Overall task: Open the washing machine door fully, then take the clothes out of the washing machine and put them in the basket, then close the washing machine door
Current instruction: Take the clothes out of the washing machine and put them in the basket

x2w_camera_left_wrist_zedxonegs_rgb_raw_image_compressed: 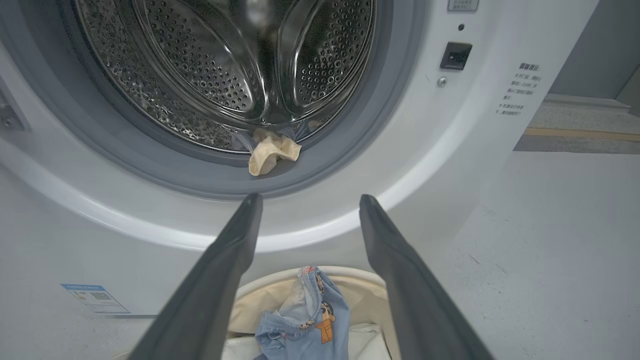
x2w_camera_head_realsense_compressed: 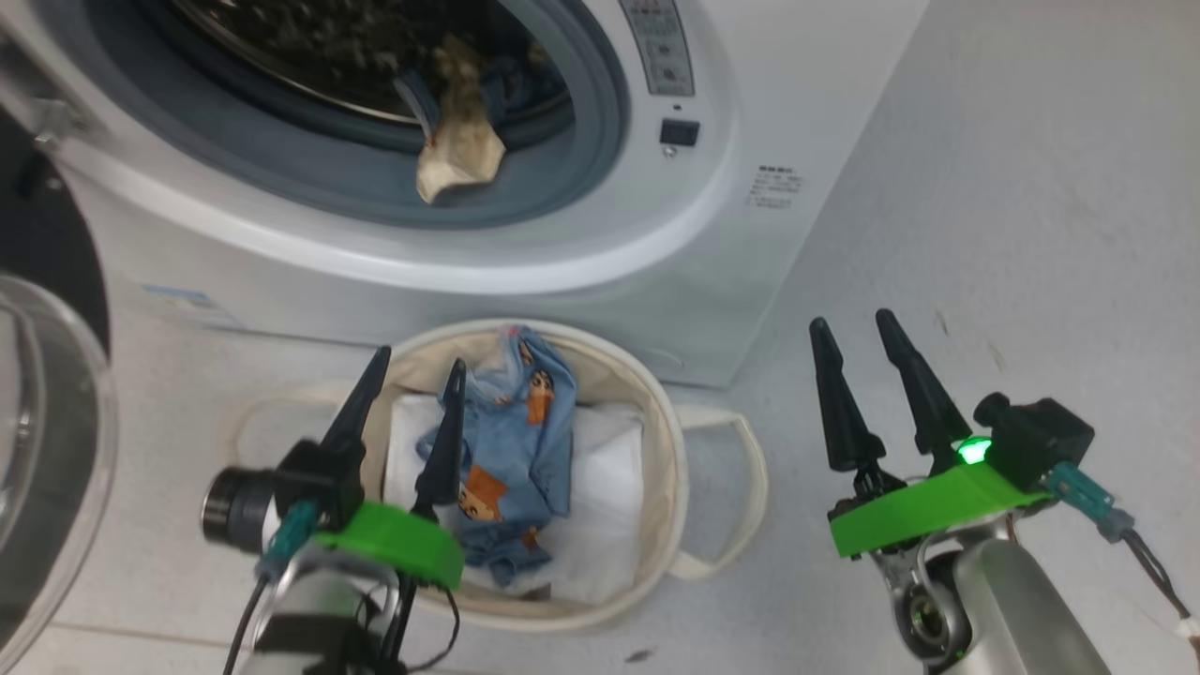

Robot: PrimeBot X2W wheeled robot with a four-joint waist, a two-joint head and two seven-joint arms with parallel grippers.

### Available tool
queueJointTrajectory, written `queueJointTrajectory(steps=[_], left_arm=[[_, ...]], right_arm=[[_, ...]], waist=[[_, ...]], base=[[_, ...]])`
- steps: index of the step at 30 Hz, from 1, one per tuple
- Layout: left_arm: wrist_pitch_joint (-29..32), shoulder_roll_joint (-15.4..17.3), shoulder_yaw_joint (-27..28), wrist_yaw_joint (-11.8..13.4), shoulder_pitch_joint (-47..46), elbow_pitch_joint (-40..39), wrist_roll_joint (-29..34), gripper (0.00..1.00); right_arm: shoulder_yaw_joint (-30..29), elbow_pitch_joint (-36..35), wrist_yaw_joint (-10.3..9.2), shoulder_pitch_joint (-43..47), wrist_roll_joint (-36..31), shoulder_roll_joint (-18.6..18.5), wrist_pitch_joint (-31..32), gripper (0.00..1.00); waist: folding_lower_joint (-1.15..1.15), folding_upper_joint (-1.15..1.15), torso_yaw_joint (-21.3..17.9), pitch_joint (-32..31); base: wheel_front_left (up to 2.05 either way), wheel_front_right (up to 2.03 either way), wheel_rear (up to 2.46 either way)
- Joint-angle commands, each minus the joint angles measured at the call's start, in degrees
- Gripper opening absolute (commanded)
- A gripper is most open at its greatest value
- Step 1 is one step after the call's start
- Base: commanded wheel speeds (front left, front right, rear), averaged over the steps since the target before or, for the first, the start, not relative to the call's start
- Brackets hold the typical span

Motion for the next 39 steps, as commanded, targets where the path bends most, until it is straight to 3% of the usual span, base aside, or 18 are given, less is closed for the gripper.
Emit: queueJointTrajectory(steps=[1,16,28,39], left_arm=[[-0.7,0.5,2.1,-0.3,1.0,-3.0,0.6,1.00],[-0.7,0.4,4.5,-0.3,13.7,-17.0,0.6,1.00],[-0.7,-0.5,5.1,1.7,16.7,-17.5,-0.2,1.00],[-0.7,-0.8,5.1,1.9,16.9,-17.4,-0.4,1.00]], right_arm=[[1.6,-1.6,0.03,0.5,0.3,0.2,-0.7,1.00],[1.4,-2.2,0.03,3.8,1.6,0.2,-0.7,1.00],[0.0,-2.5,0.03,5.3,2.6,0.2,-0.7,1.00],[0.7,-2.2,0.03,5.3,2.7,0.2,-0.7,1.00]], waist=[[0.00,0.00,1.1,-2.0],[0.00,0.00,1.8,-8.4],[0.00,0.00,2.5,-9.6],[0.00,0.00,2.6,-10.3]], base=[[0.00,0.00,0.00],[0.00,0.00,0.00],[0.00,0.00,0.00],[0.00,0.00,0.00]])
